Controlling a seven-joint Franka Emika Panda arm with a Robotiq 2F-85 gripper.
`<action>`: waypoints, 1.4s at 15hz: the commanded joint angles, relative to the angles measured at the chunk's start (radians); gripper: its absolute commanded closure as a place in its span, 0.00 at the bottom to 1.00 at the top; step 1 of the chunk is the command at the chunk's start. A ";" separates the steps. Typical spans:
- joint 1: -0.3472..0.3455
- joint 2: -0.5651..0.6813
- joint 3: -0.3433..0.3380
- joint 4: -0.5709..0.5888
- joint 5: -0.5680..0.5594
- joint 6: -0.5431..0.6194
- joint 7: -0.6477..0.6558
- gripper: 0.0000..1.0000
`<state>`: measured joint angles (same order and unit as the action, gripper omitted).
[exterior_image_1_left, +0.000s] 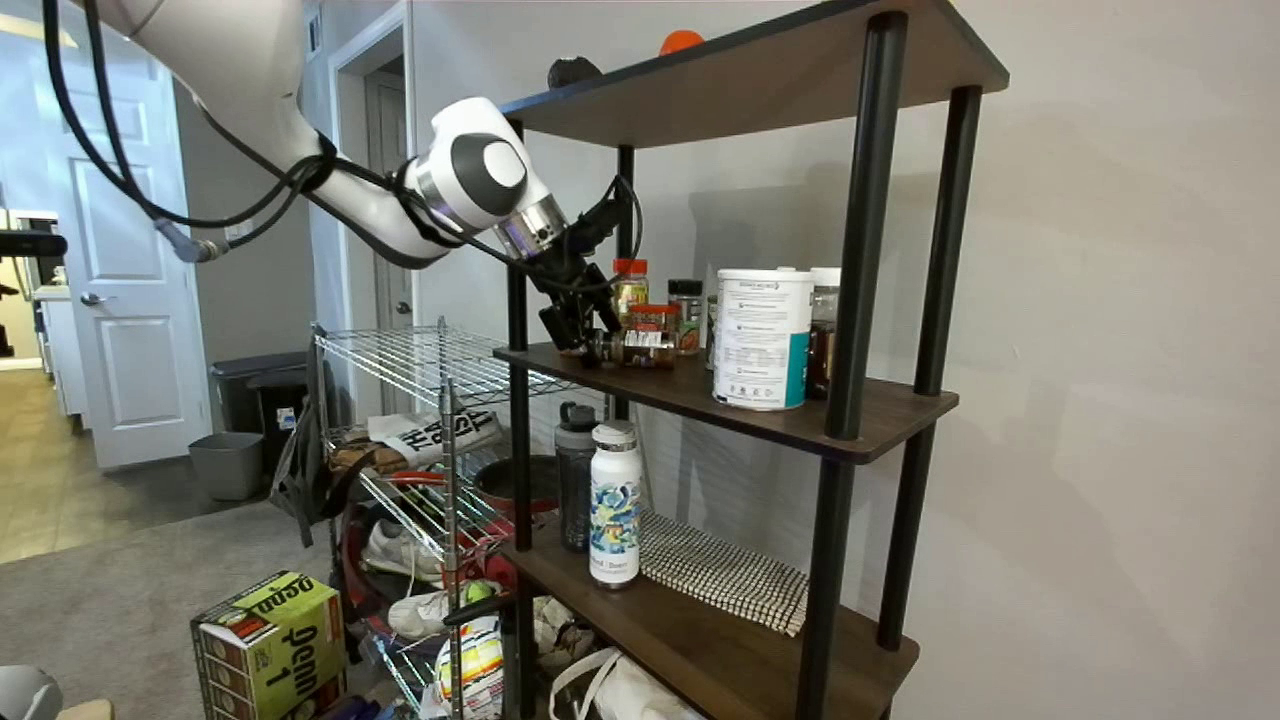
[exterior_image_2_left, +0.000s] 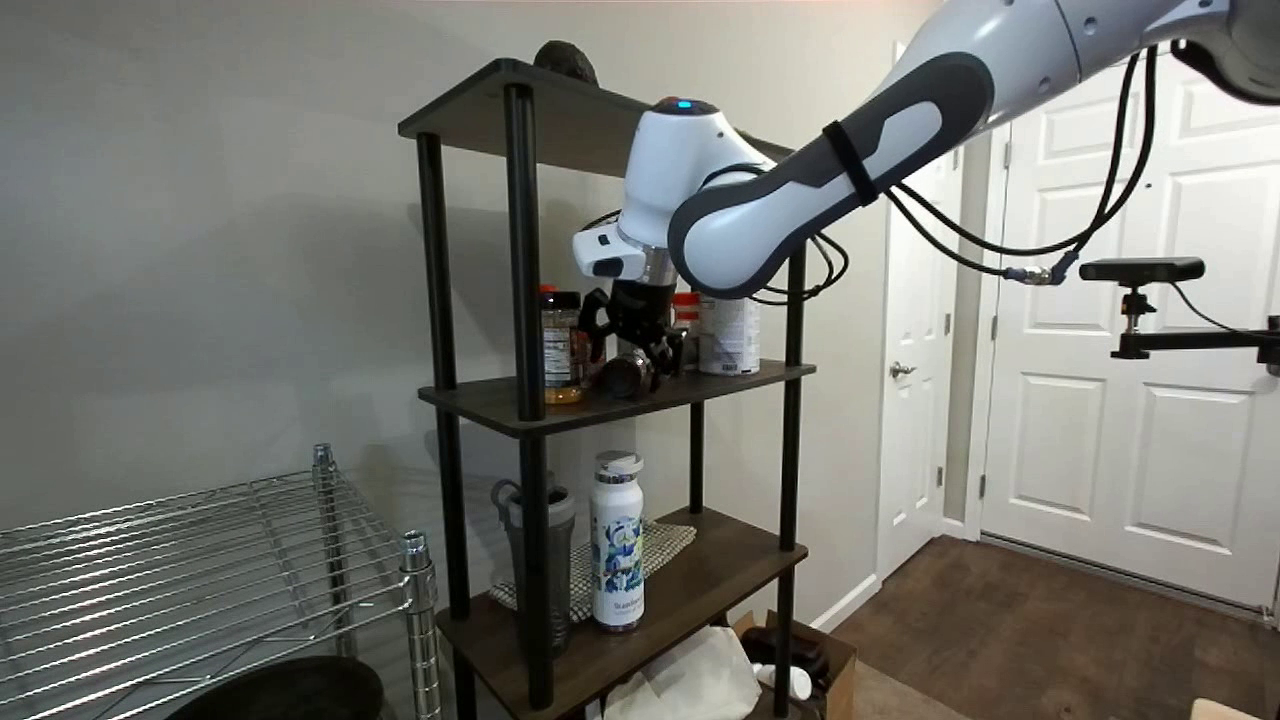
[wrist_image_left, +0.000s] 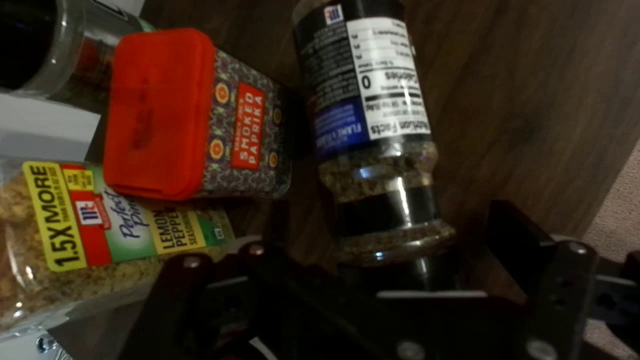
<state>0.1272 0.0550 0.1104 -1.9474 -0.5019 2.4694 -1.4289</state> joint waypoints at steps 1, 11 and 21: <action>-0.005 0.012 0.004 0.017 0.019 -0.011 -0.044 0.00; -0.006 0.016 0.004 0.020 0.022 -0.002 -0.040 0.51; -0.007 0.015 0.004 0.022 0.032 0.002 -0.043 0.69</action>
<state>0.1271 0.0628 0.1107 -1.9400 -0.5019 2.4695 -1.4289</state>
